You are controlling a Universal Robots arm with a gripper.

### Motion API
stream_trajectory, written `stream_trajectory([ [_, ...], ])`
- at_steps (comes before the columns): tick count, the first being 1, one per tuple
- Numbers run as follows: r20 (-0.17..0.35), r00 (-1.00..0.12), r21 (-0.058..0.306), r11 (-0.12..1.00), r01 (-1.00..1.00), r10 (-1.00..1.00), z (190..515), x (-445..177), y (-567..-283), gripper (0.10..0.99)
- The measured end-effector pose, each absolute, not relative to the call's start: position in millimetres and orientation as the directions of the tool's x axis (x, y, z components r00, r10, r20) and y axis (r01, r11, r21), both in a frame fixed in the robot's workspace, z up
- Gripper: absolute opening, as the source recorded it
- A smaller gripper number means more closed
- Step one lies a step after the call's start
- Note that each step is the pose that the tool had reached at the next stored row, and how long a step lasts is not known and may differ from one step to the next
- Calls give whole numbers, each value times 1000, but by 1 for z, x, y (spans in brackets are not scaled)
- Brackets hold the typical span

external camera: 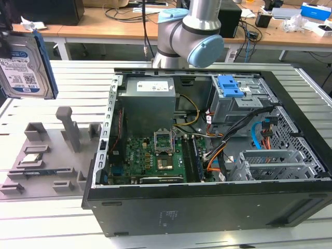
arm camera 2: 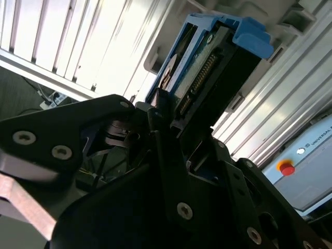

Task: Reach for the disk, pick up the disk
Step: 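Pick up the disk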

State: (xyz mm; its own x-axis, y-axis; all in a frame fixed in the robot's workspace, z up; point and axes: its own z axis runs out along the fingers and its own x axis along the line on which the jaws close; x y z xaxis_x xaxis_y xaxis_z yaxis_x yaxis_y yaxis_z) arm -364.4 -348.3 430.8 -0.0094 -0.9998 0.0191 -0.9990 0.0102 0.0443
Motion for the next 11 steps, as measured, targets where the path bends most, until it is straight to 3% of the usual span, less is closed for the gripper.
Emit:
stream_trajectory([
  [11,19,-9,46,10,-999,-1000,461,-363,-348,361],
])
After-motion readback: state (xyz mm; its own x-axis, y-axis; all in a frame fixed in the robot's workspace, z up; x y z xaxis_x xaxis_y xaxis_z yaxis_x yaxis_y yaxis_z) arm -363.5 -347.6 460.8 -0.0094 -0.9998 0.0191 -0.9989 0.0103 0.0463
